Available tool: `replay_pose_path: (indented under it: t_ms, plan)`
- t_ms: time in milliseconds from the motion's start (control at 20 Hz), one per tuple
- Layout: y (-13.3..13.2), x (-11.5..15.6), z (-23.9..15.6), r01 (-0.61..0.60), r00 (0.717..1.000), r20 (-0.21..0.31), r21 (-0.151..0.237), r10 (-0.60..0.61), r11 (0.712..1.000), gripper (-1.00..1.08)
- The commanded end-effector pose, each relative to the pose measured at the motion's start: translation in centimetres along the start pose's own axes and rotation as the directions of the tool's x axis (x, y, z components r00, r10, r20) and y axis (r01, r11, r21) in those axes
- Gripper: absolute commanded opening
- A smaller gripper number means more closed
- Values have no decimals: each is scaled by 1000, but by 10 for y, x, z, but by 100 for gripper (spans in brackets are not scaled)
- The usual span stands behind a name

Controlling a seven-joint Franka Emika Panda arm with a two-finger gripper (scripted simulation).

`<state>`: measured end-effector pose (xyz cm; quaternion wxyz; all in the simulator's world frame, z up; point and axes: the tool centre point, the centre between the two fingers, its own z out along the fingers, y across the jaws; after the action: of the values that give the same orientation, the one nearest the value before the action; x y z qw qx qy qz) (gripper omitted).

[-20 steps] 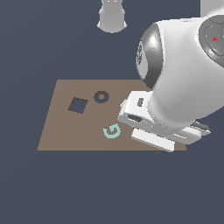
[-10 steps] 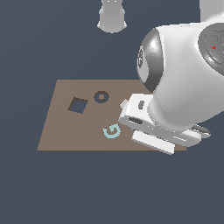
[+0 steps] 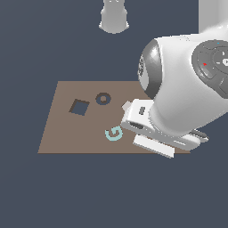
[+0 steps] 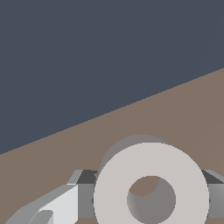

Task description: Insert a designated object into the corresponding slot on a board.

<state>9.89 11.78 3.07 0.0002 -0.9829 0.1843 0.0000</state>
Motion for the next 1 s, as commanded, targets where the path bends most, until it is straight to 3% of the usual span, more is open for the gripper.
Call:
replay_pose_path:
  t_ms: [0, 550, 950]
  plan:
    - [0, 0, 1, -1, 1000, 0, 0, 1, 1000, -100]
    - [2, 1, 0, -16, 1000, 0, 0, 16, 1000, -100]
    - [20, 8, -1, -140, 990, -1, 0, 140, 990, -100]
